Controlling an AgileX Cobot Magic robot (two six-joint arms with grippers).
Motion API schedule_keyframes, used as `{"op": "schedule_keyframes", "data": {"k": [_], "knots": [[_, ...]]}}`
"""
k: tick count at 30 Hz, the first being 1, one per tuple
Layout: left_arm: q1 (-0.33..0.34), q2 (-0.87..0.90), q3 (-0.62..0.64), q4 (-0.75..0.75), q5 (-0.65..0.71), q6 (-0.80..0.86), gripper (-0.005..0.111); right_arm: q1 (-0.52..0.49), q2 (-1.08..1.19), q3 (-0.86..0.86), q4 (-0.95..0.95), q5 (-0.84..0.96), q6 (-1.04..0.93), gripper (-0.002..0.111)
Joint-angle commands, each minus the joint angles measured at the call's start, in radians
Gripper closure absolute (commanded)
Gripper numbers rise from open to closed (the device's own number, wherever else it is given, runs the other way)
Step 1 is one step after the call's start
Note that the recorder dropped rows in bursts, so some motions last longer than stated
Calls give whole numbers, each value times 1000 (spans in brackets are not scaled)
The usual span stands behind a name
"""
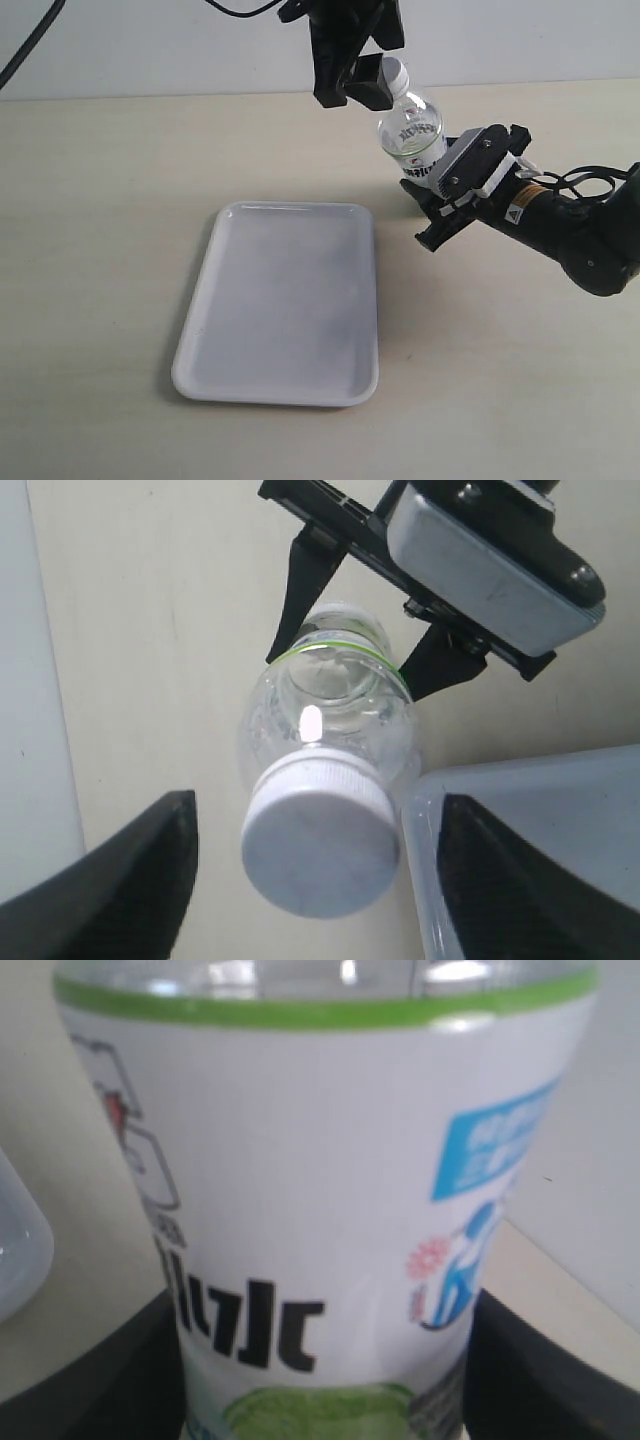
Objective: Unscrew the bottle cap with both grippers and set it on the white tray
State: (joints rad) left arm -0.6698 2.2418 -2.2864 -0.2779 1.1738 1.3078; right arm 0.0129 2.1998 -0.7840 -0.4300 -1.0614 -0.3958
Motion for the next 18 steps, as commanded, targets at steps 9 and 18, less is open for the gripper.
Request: {"op": "schedule_keyframes", "data": {"k": [9,18], "knots": [[2,0,-5,-11,21,-42,84,-1,-1,-2,0,20,4,108],[2,4,-5,-7,12,-258,107,-1,-1,-2,0,20,4,108]]}}
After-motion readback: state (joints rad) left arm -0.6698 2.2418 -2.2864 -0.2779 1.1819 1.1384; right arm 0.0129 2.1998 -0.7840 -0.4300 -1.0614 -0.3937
